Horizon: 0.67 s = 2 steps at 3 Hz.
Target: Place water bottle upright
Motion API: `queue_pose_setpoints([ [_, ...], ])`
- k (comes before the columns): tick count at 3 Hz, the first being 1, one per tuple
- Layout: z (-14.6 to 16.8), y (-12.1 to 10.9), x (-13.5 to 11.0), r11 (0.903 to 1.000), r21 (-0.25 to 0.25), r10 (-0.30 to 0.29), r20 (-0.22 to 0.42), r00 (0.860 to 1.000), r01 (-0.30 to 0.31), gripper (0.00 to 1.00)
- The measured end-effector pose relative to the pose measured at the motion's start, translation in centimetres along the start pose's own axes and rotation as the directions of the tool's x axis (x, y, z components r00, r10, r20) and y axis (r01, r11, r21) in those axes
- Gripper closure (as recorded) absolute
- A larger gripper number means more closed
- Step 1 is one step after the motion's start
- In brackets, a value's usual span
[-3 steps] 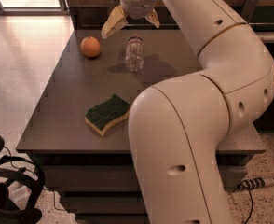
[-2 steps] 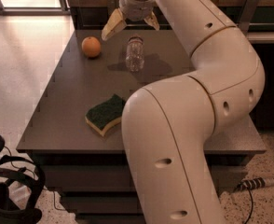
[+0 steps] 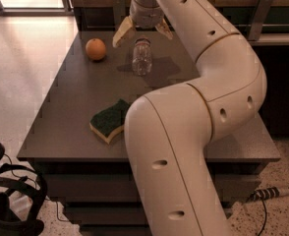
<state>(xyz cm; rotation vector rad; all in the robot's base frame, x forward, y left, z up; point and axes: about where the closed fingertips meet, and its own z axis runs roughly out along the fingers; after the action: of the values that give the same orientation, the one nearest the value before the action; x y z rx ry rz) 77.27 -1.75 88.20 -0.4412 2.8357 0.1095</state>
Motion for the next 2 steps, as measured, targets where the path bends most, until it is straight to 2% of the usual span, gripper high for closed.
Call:
queue_pose_setpoints([
  [2, 2.2, -0.1, -0.2, 0.9996, 0.003, 0.027, -0.031, 0.999, -0.027, 0.00],
])
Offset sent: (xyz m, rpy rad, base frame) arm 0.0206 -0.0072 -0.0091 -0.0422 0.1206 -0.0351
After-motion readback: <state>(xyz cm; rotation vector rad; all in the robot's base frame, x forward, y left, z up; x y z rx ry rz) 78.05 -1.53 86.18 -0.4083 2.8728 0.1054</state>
